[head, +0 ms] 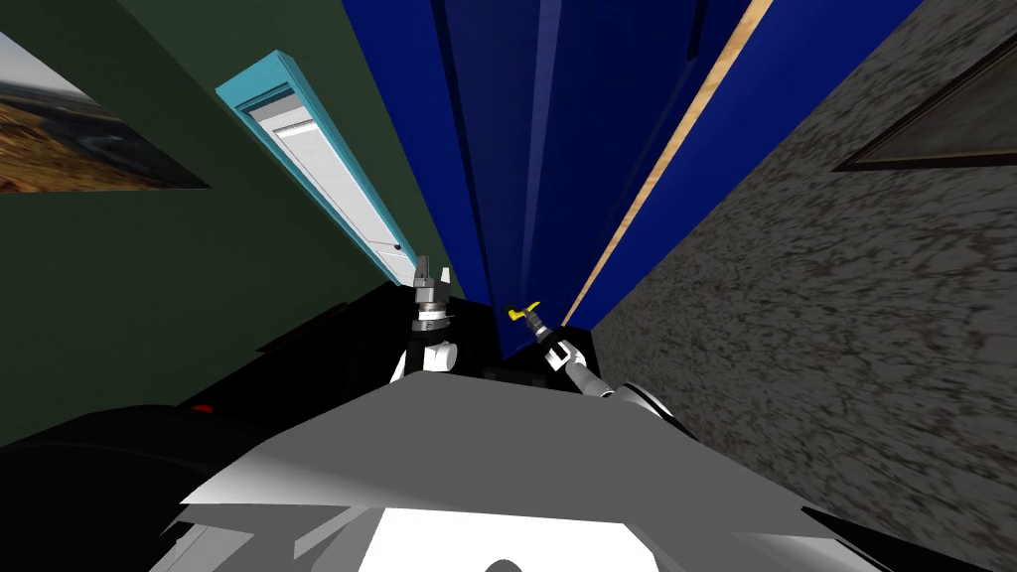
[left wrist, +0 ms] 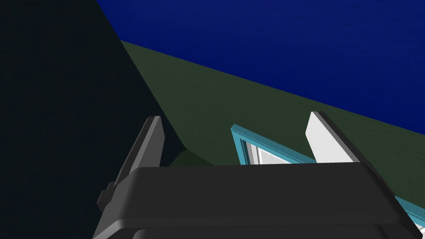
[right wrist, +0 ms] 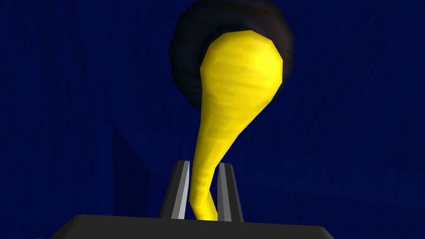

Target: Push the door open

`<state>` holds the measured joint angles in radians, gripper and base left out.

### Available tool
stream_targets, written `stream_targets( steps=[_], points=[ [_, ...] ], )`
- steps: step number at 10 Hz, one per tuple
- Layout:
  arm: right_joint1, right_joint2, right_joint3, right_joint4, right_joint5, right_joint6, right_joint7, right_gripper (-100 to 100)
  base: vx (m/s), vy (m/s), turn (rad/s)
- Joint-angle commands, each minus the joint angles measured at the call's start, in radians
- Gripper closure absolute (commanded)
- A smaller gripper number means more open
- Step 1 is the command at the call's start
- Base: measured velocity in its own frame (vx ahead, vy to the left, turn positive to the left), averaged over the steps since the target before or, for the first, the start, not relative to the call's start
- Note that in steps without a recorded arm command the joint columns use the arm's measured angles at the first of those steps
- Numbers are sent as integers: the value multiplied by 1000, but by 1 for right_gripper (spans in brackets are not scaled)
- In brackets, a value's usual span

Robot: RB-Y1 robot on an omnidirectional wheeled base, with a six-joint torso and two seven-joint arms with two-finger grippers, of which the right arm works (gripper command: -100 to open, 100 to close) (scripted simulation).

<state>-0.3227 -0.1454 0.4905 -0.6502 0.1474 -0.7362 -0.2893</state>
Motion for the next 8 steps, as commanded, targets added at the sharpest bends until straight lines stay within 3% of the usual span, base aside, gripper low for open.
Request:
stream_targets(
  steps=[1,8],
  points=[
    [-6,-1,-1,-9,-1,-1,0,100,-3,-28,9],
    [-6,0,3,-12,0,0,-1,100,-1,-13,11]
  ],
)
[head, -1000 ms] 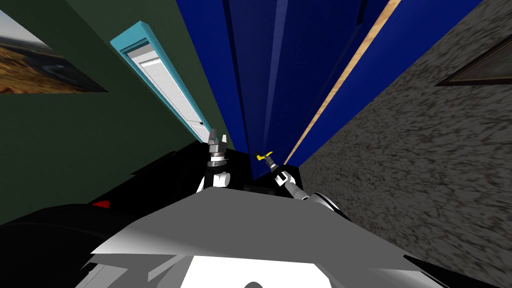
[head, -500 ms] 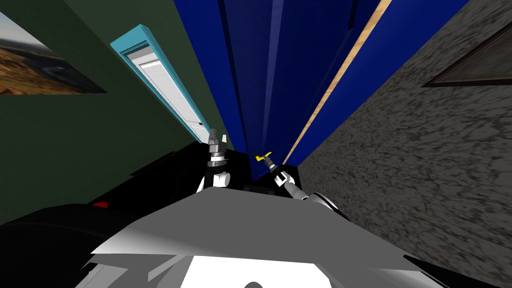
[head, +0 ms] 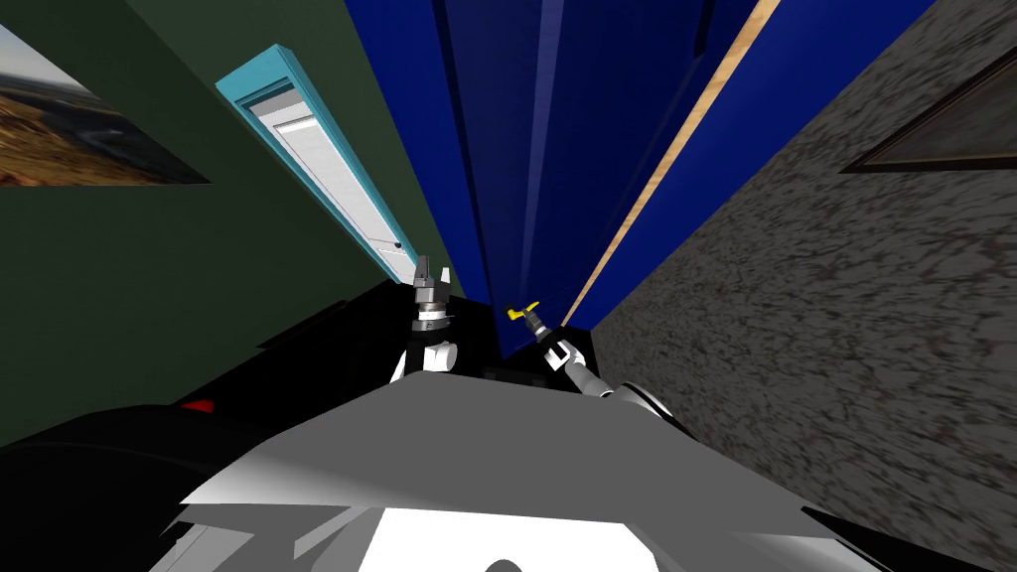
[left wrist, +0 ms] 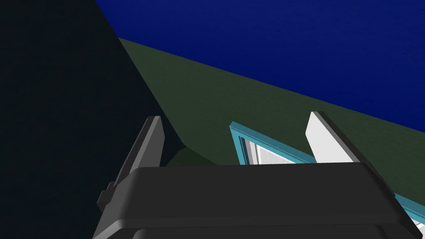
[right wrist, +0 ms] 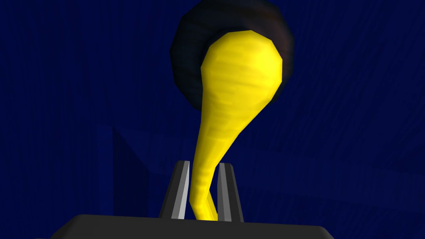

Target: Push the door open

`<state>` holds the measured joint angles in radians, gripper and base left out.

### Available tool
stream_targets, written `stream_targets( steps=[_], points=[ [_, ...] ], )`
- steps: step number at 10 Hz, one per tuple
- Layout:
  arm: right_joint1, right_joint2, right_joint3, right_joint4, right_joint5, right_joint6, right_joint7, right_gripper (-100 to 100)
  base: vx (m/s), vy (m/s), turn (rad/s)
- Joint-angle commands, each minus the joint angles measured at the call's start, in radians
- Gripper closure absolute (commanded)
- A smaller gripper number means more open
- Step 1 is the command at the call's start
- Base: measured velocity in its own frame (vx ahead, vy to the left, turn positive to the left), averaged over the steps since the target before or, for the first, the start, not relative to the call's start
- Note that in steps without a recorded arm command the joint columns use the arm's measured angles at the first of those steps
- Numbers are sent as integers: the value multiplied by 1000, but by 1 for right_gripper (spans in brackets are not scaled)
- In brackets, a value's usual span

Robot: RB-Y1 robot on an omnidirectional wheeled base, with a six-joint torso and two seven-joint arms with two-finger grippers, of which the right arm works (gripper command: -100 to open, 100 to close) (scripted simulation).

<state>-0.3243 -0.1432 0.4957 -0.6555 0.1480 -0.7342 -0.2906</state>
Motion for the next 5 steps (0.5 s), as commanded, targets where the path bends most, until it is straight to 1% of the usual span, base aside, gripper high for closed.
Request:
stream_targets(
  steps=[1,5],
  points=[
    [-4,-2,-2,-7,-1,-2,0,100,0,-14,5],
    [-4,-2,-2,-7,-1,-2,0,100,-1,-2,7]
  ],
)
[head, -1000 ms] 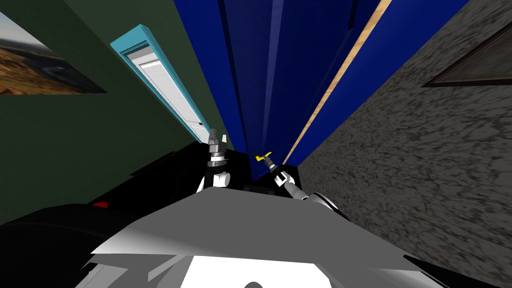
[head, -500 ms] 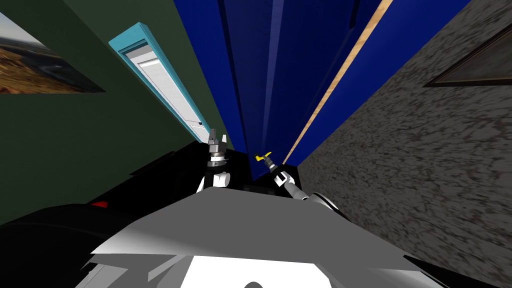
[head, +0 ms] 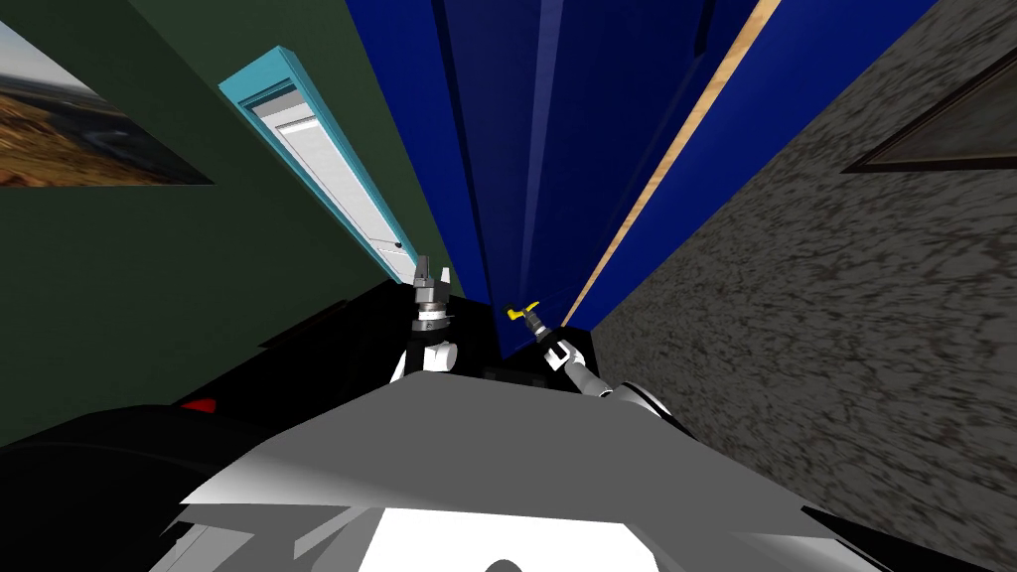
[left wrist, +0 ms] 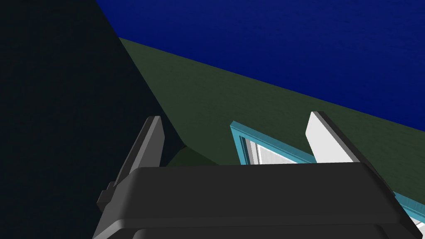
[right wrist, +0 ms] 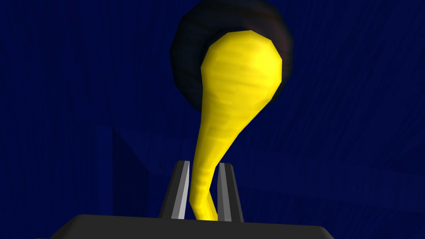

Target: Push the door open

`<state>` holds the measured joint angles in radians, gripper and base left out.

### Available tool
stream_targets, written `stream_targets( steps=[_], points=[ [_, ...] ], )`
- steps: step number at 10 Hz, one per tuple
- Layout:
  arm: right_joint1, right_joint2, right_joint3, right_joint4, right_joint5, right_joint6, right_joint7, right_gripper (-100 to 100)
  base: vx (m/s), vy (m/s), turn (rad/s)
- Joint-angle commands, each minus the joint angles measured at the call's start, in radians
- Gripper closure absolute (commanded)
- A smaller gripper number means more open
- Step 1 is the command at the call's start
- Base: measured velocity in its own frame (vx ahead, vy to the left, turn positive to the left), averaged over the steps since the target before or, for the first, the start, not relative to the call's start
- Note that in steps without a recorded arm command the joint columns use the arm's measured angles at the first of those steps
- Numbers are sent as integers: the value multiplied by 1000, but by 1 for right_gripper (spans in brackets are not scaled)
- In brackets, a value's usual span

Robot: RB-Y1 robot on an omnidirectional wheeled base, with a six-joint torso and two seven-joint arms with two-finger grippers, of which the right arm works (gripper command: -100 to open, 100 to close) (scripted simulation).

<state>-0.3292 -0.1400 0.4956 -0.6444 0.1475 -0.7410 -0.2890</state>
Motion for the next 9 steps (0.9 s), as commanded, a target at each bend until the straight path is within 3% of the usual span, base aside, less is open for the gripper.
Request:
stream_targets(
  steps=[1,4,5,9],
  points=[
    [1,-5,-2,-18,-1,5,-1,100,0,0,0],
    [1,-5,-2,-18,-1,5,-1,100,0,-2,0],
    [6,-13,27,-27,11,0,-20,100,-20,-73,-94],
    [5,-21,45,-34,17,-9,-35,100,-12,-42,-40]
  ],
)
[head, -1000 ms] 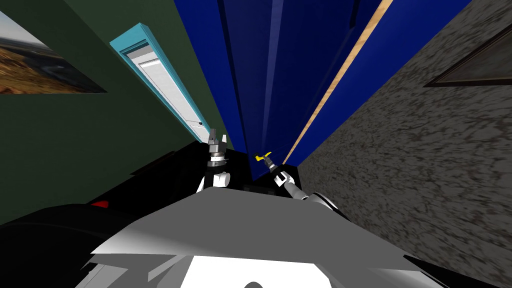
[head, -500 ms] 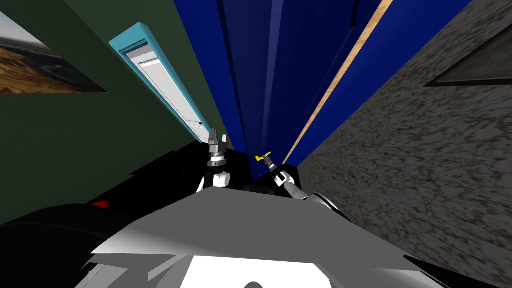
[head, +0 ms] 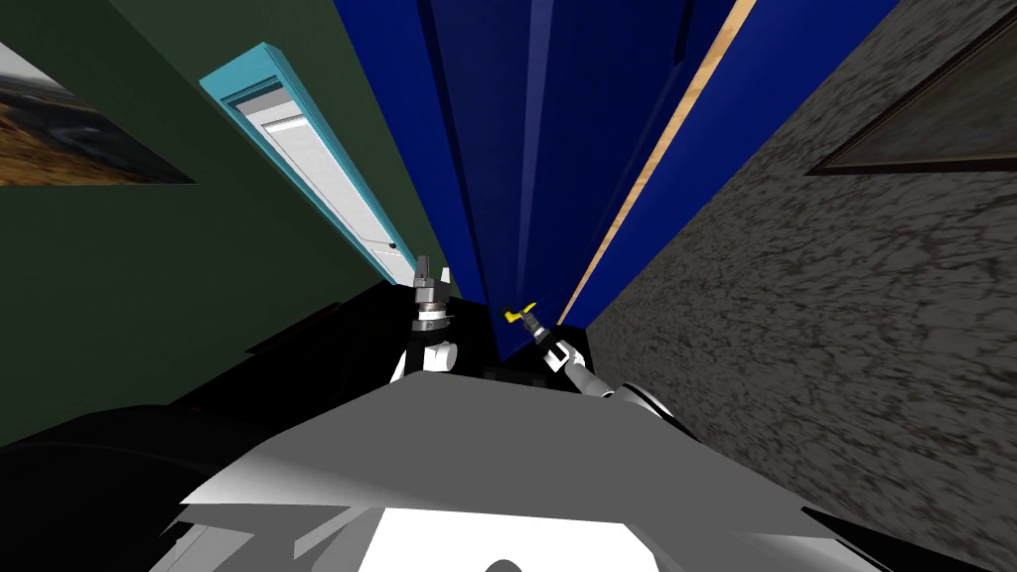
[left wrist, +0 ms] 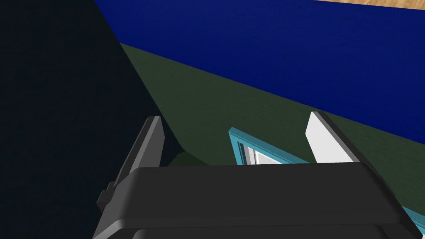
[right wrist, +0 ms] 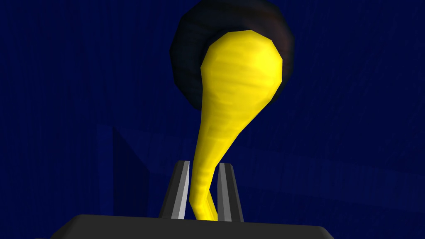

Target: Push the door open

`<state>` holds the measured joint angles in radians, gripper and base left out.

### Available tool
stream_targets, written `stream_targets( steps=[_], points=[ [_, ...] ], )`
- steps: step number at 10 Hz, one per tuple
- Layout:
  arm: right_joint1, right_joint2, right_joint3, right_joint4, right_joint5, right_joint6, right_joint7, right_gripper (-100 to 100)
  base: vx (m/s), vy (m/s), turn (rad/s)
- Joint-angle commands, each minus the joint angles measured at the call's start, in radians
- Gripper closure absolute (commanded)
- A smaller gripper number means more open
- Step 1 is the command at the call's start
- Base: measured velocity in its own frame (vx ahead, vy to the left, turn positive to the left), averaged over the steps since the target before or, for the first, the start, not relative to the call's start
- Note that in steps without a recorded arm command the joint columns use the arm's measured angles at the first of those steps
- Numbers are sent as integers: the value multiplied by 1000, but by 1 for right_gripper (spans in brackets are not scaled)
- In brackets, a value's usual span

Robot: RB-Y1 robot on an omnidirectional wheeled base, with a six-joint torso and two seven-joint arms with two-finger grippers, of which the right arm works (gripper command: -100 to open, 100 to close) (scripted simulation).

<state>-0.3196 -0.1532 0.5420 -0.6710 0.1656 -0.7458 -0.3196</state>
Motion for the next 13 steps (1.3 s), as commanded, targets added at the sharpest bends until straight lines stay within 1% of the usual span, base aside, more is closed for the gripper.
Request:
stream_targets(
  steps=[1,9,10,13],
  points=[
    [-4,-8,-2,-7,-1,-4,-4,100,-10,-16,-36],
    [-4,-8,-2,-7,-1,-4,-4,100,0,0,2],
    [-3,-17,31,-10,12,-18,-27,100,-16,-42,-112],
    [-3,-22,41,-14,15,-23,-34,100,-12,-30,-61]
  ],
)
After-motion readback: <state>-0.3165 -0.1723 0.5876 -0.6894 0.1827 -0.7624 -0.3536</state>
